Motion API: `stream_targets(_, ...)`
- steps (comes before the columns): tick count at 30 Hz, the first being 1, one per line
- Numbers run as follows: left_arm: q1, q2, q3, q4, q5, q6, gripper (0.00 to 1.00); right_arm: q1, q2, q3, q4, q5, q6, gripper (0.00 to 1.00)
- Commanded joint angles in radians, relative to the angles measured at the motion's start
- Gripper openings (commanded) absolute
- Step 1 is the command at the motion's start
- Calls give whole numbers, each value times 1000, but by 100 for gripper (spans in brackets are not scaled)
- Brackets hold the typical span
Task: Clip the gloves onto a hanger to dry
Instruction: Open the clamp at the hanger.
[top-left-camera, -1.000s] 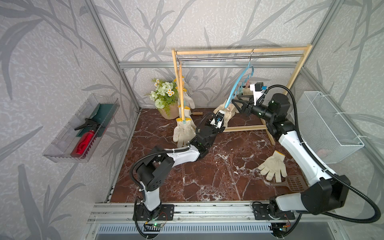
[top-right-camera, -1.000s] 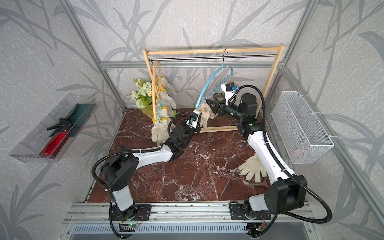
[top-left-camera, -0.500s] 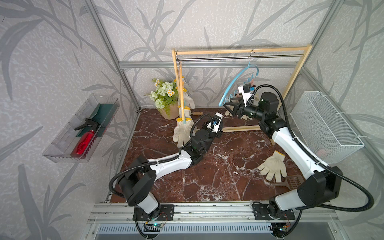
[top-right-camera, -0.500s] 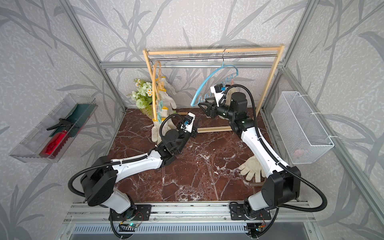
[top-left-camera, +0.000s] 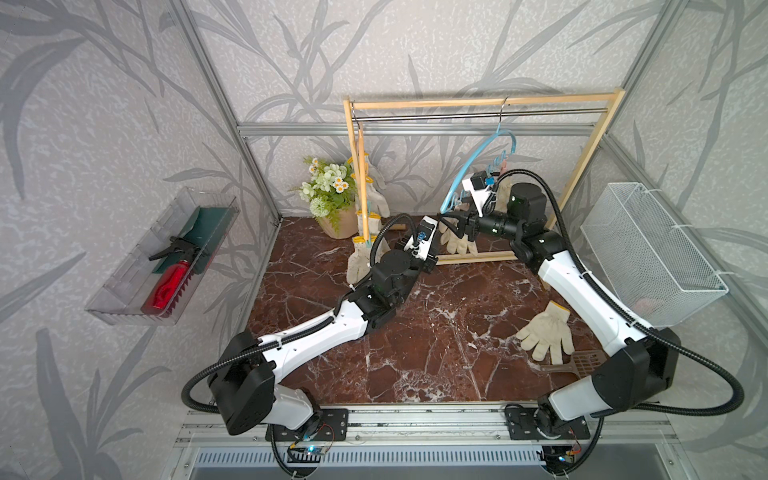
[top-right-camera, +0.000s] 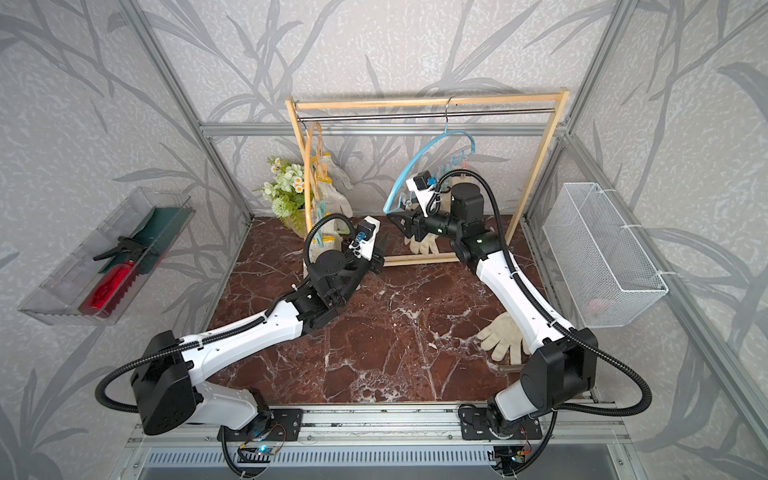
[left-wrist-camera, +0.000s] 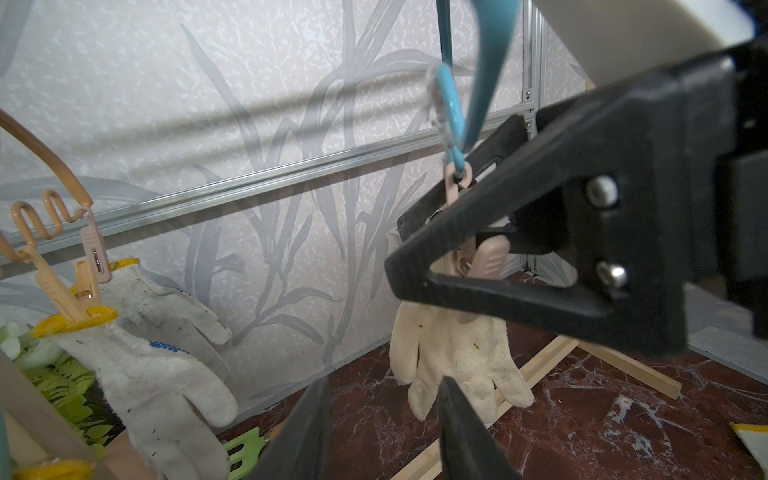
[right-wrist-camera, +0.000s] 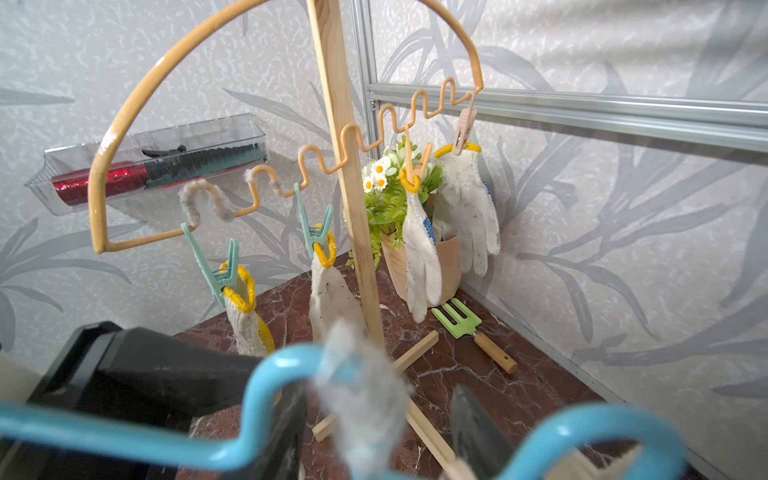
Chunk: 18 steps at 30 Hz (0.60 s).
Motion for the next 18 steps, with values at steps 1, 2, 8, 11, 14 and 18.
stream_targets(1,3,-40,45,-55,-19,9,43,9,-7,31,-43,18,-56,57)
stream_targets(2,3,-41,44,-51,-18,12,43,9,-10,33,-49,20,-61,57)
stream_targets(8,3,-39,39,-50,-27,13,43,12,-22,50,-95,43,-101,54)
stream_targets(11,4,-38,35,-46,-30,14,43,12,-34,50,-101,49,-109,54)
stream_targets(14,4,-37,33,-48,-31,18,43,11,-42,49,-103,56,-107,50)
stream_targets(18,6,-33,32,-51,-33,21,43,10,-50,49,-108,59,-105,47)
